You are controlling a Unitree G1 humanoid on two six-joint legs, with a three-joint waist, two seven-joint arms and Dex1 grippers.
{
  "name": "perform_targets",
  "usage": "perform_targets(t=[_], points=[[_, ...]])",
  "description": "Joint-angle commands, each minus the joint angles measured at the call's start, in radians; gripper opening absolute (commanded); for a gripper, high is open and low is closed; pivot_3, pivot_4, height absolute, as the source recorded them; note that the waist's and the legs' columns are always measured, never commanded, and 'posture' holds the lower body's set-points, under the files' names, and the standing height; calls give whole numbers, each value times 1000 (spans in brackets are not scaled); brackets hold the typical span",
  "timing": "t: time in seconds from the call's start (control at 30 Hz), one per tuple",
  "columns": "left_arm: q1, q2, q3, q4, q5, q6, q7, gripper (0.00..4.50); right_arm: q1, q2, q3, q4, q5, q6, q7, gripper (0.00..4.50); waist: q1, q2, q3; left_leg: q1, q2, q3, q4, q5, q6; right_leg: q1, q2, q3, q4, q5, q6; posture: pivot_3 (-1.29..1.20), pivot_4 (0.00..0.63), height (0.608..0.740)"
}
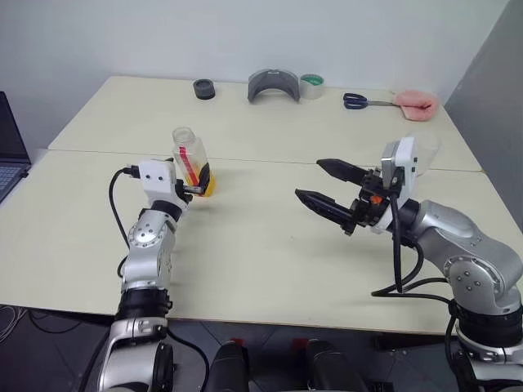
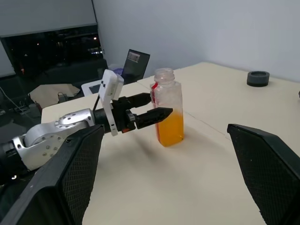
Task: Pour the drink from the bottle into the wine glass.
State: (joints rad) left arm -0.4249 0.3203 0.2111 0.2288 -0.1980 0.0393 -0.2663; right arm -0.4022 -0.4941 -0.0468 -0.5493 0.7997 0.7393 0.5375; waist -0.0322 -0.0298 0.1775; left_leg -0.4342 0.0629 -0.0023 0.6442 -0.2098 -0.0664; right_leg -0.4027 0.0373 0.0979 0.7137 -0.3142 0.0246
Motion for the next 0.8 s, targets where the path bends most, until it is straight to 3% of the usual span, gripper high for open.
perform_targets(t=[0.03, 0.13, 0.37, 0.53, 0.8], points=[[78, 16, 21, -188, -19, 87, 22, 4453, 58, -21, -38, -59, 1, -4, -22, 4500, 0, 0, 0, 0, 0, 0, 0, 0, 0, 0, 0, 0, 0, 0, 0, 0, 150, 740], [162, 39, -5, -321, -54, 188, -31, 4453, 163, -51, -57, -69, -28, -12, -29, 4500, 0, -1, 0, 0, 0, 0, 0, 0, 0, 0, 0, 0, 0, 0, 0, 0, 150, 740], [338, 252, -96, -609, -275, 436, -398, 4453, 371, -96, -91, -40, -165, -49, -86, 4500, -4, -1, -1, 1, 0, 1, -1, 0, 0, 0, 0, 0, 0, -3, 4, 0, 150, 740], [273, 319, -108, -635, -382, 504, -525, 4453, 338, -33, -102, 73, -311, -98, -233, 4500, -10, -1, -1, 3, 1, 1, -1, 0, 0, 0, 1, 2, 0, -3, 5, 0, 150, 740], [136, 309, -151, -575, -375, 507, -570, 4453, 191, 69, -126, 271, -453, -166, -379, 4500, -14, -1, -1, 2, 0, 2, -1, 0, 1, 0, 1, 2, 0, -3, 5, 0, 150, 740]])
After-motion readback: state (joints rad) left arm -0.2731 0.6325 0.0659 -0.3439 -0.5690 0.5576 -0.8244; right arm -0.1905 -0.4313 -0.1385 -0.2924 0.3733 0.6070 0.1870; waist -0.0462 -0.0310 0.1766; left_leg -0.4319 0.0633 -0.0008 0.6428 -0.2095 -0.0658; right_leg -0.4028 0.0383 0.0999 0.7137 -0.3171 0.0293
